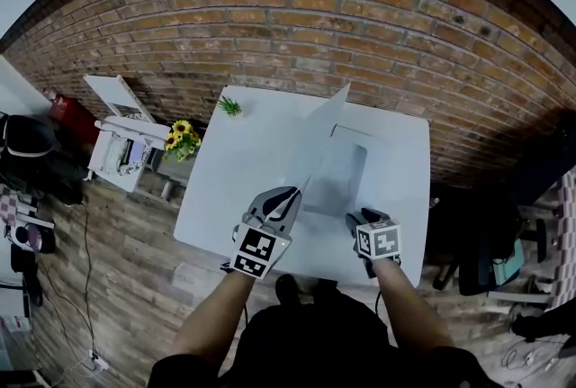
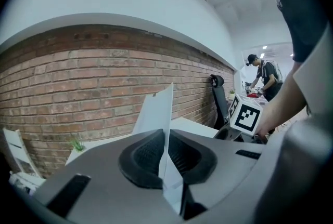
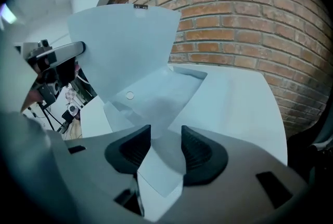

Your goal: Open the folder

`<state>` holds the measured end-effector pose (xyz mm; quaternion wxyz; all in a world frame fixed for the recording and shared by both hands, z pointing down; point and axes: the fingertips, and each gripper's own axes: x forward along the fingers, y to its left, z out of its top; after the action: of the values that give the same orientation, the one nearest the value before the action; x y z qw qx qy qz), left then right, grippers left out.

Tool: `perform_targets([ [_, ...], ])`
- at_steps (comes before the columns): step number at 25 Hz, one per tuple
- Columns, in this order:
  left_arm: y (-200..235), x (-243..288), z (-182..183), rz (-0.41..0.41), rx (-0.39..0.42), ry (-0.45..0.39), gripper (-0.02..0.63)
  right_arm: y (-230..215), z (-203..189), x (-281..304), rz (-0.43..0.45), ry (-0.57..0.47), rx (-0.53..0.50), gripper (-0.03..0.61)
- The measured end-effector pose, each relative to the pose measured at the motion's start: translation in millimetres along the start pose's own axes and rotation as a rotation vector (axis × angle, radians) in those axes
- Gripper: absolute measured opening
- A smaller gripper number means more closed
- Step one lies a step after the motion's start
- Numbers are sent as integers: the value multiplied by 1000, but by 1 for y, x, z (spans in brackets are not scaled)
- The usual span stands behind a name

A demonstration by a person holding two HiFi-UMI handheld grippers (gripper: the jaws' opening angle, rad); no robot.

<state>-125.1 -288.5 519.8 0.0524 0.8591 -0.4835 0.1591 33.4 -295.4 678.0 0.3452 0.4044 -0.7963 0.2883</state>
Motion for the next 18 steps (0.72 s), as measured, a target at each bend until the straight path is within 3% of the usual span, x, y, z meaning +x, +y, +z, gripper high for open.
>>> perform_targets([
  [7,45,-17,-28,141,-45,57,26,8,-2,12,-14,46,-136,209],
  [18,91,-39,-63,295,-134,116,21,5,-2,14,-15,69,-171,178],
])
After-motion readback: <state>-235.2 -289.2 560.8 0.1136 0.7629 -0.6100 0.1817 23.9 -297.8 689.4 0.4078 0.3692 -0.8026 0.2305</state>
